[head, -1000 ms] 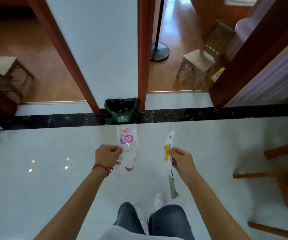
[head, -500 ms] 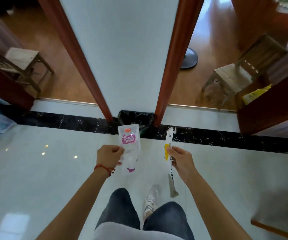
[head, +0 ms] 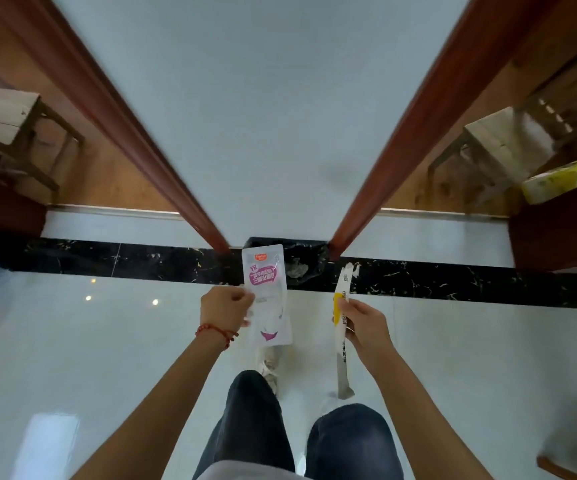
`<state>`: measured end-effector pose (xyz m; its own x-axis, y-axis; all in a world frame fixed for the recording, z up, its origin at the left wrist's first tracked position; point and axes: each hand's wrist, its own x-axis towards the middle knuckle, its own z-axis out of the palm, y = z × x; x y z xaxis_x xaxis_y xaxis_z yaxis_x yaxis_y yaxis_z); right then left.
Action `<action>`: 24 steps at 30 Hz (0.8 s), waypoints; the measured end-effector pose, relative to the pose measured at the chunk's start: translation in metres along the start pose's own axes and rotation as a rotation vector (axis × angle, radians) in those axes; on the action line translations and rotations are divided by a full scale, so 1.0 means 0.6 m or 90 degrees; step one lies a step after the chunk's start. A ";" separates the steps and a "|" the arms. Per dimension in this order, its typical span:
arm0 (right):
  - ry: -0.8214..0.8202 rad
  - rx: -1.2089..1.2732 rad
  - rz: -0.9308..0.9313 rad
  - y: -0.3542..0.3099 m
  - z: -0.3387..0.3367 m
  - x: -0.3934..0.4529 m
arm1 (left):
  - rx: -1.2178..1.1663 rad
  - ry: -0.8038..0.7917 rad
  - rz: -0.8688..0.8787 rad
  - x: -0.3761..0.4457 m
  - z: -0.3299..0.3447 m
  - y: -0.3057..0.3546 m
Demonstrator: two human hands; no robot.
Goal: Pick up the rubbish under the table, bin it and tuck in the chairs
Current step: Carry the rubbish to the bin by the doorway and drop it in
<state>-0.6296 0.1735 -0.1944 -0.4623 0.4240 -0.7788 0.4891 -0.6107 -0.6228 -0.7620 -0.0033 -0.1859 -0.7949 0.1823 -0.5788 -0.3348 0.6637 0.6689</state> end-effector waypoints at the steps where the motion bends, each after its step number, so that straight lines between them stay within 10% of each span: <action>1: 0.002 0.003 0.008 -0.003 0.012 0.017 | 0.007 -0.002 0.002 0.020 0.000 0.003; 24: 0.045 0.015 0.089 0.104 -0.004 0.399 | -0.278 0.114 -0.287 0.332 0.239 -0.172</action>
<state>-0.7079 0.2387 -0.4197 -0.3376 0.3790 -0.8616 0.5271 -0.6823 -0.5067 -0.8132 0.0687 -0.4368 -0.5875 -0.1940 -0.7856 -0.8002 0.2836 0.5284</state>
